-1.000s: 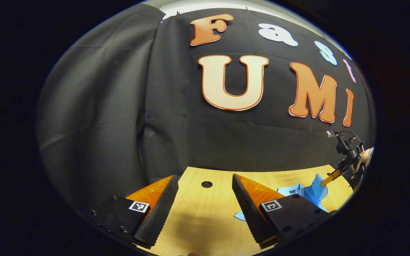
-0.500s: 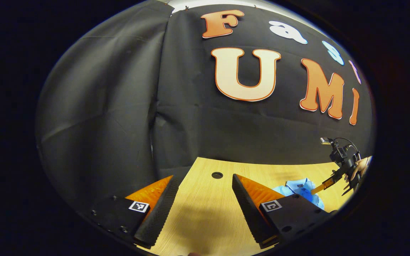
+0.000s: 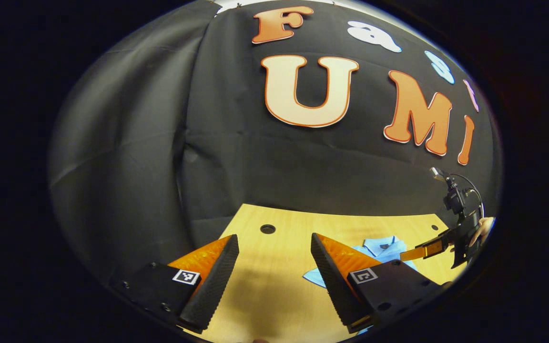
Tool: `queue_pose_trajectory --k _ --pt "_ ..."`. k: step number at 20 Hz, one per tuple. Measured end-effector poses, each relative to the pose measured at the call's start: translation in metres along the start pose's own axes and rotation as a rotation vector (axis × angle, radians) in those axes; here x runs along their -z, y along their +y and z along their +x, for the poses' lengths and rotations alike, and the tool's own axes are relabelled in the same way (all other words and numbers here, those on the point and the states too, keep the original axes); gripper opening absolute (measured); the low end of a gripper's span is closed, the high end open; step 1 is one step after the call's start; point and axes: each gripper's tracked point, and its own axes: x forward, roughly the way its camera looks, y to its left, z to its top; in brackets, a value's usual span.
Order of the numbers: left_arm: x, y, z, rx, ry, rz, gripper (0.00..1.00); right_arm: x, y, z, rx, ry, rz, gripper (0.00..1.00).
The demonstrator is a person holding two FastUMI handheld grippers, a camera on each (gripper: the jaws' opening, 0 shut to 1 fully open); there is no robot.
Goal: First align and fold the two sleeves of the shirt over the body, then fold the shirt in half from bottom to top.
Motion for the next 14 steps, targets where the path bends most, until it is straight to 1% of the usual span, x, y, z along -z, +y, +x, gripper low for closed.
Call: queue_pose_trajectory --k 1,4,6,8,9,11,12,14 --pt "0.003 -0.009 0.005 0.008 0.017 0.005 0.99 -0.003 -0.004 -0.006 0.002 -0.023 0.015 0.99" --pt "0.022 -0.037 0.019 0.027 0.129 0.027 0.99 -0.012 -0.025 -0.035 0.004 -0.077 0.062 0.99" --pt "0.035 -0.057 0.029 0.053 0.202 0.003 0.98 -0.019 -0.044 -0.056 0.007 -0.124 0.114 0.99" --pt "0.049 -0.074 0.037 0.063 0.279 -0.037 0.99 -0.027 -0.067 -0.08 0.02 -0.173 0.177 0.99" --pt "0.054 -0.085 0.042 0.072 0.311 -0.047 0.99 -0.031 -0.083 -0.092 0.039 -0.204 0.198 0.99" --pt "0.062 -0.099 0.055 0.076 0.349 -0.036 0.99 -0.035 -0.112 -0.11 0.083 -0.256 0.215 0.99" --pt "0.066 -0.097 0.062 0.05 0.386 -0.012 0.99 -0.036 -0.125 -0.119 0.1 -0.274 0.217 0.99" --pt "0.079 -0.105 0.077 0.04 0.469 -0.016 0.99 -0.032 -0.143 -0.131 0.122 -0.297 0.226 0.99"
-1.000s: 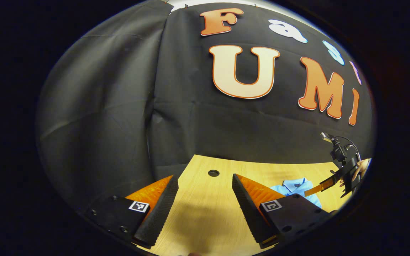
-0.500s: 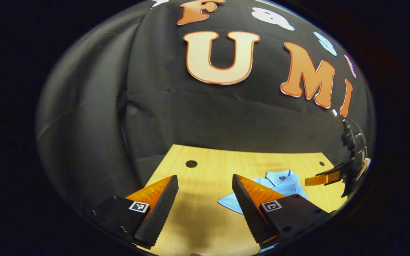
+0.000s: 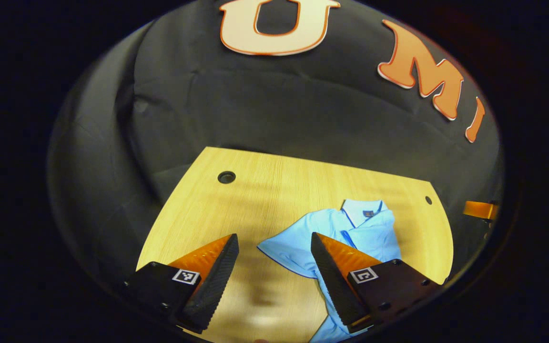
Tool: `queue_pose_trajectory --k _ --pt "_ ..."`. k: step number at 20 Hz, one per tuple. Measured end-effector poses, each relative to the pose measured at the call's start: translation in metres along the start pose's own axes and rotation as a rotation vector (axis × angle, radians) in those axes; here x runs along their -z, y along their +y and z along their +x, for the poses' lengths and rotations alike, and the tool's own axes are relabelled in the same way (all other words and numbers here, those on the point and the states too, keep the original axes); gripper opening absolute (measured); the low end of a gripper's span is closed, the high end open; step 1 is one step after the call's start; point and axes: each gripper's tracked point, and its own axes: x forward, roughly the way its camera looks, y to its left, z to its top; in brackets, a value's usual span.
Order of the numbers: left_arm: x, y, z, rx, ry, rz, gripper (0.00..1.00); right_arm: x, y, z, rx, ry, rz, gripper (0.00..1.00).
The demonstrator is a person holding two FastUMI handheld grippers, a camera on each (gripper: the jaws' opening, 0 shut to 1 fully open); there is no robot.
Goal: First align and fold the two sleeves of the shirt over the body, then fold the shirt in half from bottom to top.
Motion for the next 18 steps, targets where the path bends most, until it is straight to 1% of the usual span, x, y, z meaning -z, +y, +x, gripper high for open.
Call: queue_pose_trajectory --k 3,4,6,8,9,14,18 --pt "0.022 -0.01 0.037 0.001 0.148 -0.064 0.99 0.003 -0.027 -0.008 0.007 -0.005 0.027 0.99" --pt "0.027 -0.01 0.05 0.003 0.191 -0.079 0.99 0.006 -0.032 -0.009 0.001 0.004 0.042 0.99" --pt "0.044 -0.003 0.074 -0.015 0.279 -0.111 0.99 0.012 -0.044 -0.013 -0.008 0.02 0.063 0.99" --pt "0.064 -0.001 0.089 -0.024 0.382 -0.19 0.99 0.016 -0.055 -0.017 -0.018 0.028 0.085 0.99" --pt "0.072 0.001 0.096 -0.028 0.414 -0.216 0.99 0.017 -0.06 -0.018 -0.019 0.028 0.092 0.99" --pt "0.097 0.002 0.121 -0.065 0.502 -0.269 0.99 0.029 -0.089 -0.012 0.004 0.05 0.111 0.99" --pt "0.103 0.003 0.131 -0.102 0.523 -0.248 0.99 0.042 -0.102 -0.003 0.005 0.084 0.135 0.99"
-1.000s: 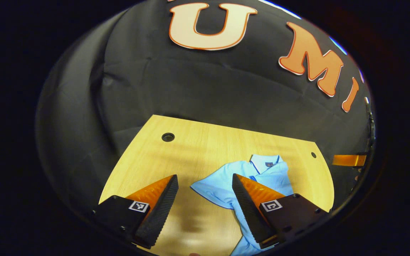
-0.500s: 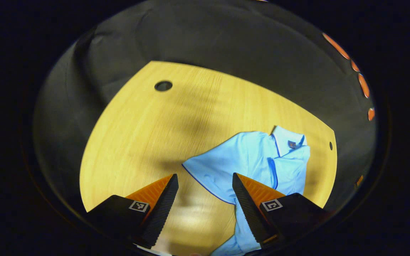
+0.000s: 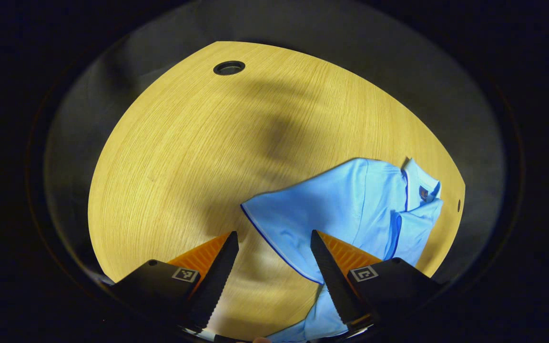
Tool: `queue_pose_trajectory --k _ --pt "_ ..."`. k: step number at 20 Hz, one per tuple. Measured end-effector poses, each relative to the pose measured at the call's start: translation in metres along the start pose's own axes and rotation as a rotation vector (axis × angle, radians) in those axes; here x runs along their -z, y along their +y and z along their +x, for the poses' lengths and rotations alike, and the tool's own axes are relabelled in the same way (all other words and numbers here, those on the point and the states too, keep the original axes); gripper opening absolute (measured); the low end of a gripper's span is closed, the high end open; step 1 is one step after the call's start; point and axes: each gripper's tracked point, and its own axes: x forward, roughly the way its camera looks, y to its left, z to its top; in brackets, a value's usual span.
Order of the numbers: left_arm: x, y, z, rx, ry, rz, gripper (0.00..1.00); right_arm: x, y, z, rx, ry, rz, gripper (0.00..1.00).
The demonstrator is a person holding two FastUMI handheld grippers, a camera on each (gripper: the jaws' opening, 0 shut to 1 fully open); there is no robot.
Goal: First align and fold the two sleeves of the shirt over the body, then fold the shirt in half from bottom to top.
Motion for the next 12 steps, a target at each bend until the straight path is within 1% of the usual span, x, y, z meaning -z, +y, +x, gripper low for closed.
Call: queue_pose_trajectory --k 3,4,6,7,8,9,10,12 --pt "0.004 0.001 0.005 -0.032 0.016 -0.026 1.0 0.003 -0.004 0.004 0.001 0.009 -0.005 0.99" --pt "0.0 0.0 0.004 -0.031 0.004 -0.02 1.0 0.002 -0.005 0.004 0.001 0.005 -0.007 0.99" --pt "0.003 0.003 0.005 -0.066 0.005 -0.018 0.99 0.001 -0.007 0.006 0.004 0.002 -0.007 0.99" --pt "0.003 0.001 0.007 -0.09 -0.005 -0.002 0.98 0.002 -0.007 0.007 0.006 0.005 -0.008 0.99" --pt "0.005 0.0 0.009 -0.109 -0.004 0.021 0.99 0.002 -0.008 0.008 0.008 0.006 -0.012 0.99" --pt "0.002 -0.003 0.007 -0.108 -0.025 0.036 0.99 0.002 -0.008 0.009 0.009 0.005 -0.016 0.99" --pt "0.002 -0.006 0.008 -0.108 -0.023 0.051 0.9 0.003 -0.007 0.009 0.004 0.007 -0.019 0.99" --pt "0.001 -0.012 0.009 -0.103 -0.032 0.073 0.76 0.002 -0.002 0.009 -0.005 0.003 -0.028 0.99"
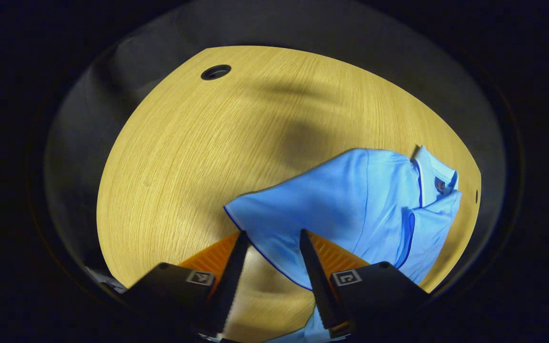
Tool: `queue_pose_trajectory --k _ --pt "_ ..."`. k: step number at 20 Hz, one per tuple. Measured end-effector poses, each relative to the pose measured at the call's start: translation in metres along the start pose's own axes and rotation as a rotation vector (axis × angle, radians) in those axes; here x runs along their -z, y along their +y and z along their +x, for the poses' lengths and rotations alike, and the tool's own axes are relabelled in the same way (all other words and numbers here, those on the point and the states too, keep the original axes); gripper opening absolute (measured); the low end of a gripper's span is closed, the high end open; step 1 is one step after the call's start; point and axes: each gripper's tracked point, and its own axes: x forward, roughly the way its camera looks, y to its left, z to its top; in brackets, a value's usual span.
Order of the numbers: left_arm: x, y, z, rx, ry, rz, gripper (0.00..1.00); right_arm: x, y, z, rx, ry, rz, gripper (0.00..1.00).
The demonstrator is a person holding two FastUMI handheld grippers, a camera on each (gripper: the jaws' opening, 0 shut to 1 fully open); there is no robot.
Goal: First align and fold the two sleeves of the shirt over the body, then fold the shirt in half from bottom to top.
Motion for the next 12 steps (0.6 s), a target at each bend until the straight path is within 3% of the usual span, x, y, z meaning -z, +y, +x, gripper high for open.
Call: queue_pose_trajectory --k 1,4,6,7,9,12 --pt "-0.001 0.001 -0.001 0.003 -0.001 0.007 0.68 0.001 0.0 -0.001 0.0 0.0 -0.006 0.99" --pt "0.0 -0.001 0.004 0.022 0.003 0.037 0.66 0.007 0.002 -0.002 -0.006 0.016 -0.009 0.99" --pt "-0.005 -0.002 0.002 0.023 -0.013 0.016 0.18 0.014 0.003 -0.003 -0.007 0.029 -0.005 0.99" --pt "-0.001 -0.003 -0.003 0.019 -0.007 0.021 0.19 0.016 0.0 -0.003 0.0 0.03 -0.012 0.99" --pt "-0.007 -0.005 -0.003 0.019 -0.06 0.065 0.05 0.019 -0.001 -0.004 0.011 0.03 -0.021 0.99" --pt "-0.004 -0.005 -0.004 0.007 -0.062 0.123 0.05 0.022 0.0 -0.009 0.011 0.034 -0.012 0.99"
